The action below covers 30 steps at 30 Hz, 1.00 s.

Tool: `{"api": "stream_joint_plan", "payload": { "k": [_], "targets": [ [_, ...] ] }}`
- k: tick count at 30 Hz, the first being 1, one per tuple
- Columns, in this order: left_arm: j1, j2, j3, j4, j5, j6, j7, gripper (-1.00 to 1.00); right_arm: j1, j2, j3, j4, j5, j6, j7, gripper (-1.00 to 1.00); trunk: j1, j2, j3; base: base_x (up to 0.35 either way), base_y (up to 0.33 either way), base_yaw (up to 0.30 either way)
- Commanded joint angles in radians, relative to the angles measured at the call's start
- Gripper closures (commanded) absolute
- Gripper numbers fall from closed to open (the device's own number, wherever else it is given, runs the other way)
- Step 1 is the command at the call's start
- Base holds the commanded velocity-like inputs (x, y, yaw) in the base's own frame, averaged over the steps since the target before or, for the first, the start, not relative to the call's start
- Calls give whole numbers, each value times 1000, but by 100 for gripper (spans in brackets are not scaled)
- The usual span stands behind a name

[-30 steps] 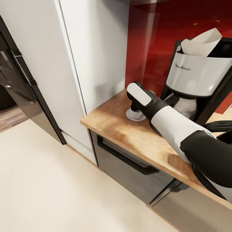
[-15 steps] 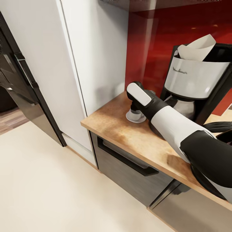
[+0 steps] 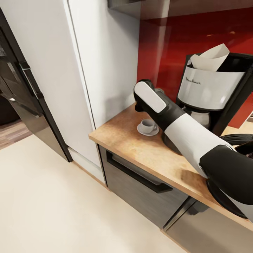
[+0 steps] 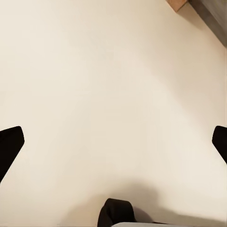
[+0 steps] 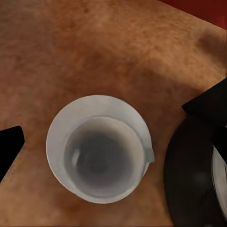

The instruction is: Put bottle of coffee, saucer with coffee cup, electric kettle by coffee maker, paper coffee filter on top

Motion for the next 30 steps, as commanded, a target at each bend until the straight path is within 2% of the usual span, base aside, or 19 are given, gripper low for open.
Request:
{"api": "stream_joint_plan", "payload": {
  "k": [1, 6, 10, 13, 26, 30],
  "targets": [
    [-1, 0, 2, 1, 5, 0, -5, -100, -1, -1, 3, -19, -10, 10, -9, -100, 0, 0, 0, 0, 0, 0],
    [-1, 0, 2, 1, 4, 0, -5, -100, 9, -3, 2, -134, -16, 12, 4, -100, 0, 0, 4, 0, 0, 0],
    [-1, 0, 3, 1, 4, -7, -5, -100, 43, -4, 2, -283, -16, 13, 23, -100, 0, 0, 4, 0, 0, 0],
    [-1, 0, 3, 18, 4, -47, -6, -100, 75, -5, 2, -397, -15, 12, 27, -100, 0, 0, 4, -144, 0, 0],
    [-1, 0, 2, 32, 4, -69, -8, -100, 172, -21, 2, -597, -20, 15, 33, -100, 0, 0, 4, -240, 0, 0],
    [-1, 0, 2, 32, 4, -69, -8, -100, 207, -22, 3, -651, -21, 15, 82, -100, 0, 0, 4, -314, 0, 0]
  ]
}}
